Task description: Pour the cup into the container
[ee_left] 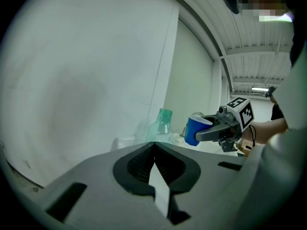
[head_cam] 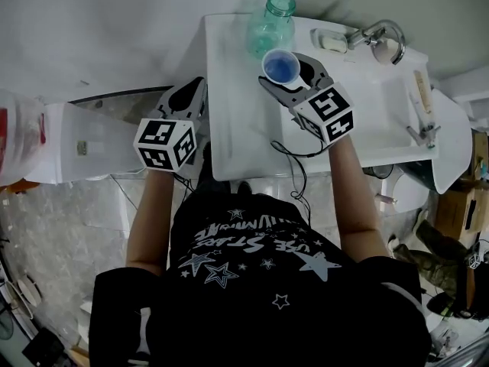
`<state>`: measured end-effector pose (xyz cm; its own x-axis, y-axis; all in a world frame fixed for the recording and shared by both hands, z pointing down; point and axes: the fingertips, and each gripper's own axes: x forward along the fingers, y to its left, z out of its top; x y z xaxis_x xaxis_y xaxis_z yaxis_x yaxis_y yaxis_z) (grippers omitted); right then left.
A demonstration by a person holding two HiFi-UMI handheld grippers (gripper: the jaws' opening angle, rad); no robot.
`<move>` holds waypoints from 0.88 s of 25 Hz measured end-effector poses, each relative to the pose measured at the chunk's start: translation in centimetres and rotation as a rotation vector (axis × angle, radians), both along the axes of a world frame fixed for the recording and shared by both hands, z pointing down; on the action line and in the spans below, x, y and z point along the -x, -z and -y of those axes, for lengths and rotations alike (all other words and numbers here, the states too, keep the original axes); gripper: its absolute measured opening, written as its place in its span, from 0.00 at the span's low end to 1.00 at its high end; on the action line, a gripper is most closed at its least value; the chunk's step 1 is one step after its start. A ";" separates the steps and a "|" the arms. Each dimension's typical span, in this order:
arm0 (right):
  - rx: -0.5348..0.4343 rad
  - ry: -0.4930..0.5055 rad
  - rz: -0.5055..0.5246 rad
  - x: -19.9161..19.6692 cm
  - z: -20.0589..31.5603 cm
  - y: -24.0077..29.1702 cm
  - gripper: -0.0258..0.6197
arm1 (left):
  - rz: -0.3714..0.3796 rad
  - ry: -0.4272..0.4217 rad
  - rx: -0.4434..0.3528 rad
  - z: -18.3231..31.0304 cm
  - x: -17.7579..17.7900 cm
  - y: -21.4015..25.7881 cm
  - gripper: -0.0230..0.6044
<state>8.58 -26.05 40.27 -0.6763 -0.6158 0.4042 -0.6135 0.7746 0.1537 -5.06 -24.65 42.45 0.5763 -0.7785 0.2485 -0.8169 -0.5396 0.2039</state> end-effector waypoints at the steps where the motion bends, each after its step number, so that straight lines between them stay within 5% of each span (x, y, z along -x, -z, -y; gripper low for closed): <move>1: 0.005 0.007 0.003 0.4 -0.3 -0.5 0.48 | 0.001 0.003 0.004 -0.2 0.2 -0.2 0.05; 22: 0.134 0.099 0.030 6.6 -1.3 -11.5 0.48 | 0.014 0.006 0.107 -0.9 1.8 -5.7 0.05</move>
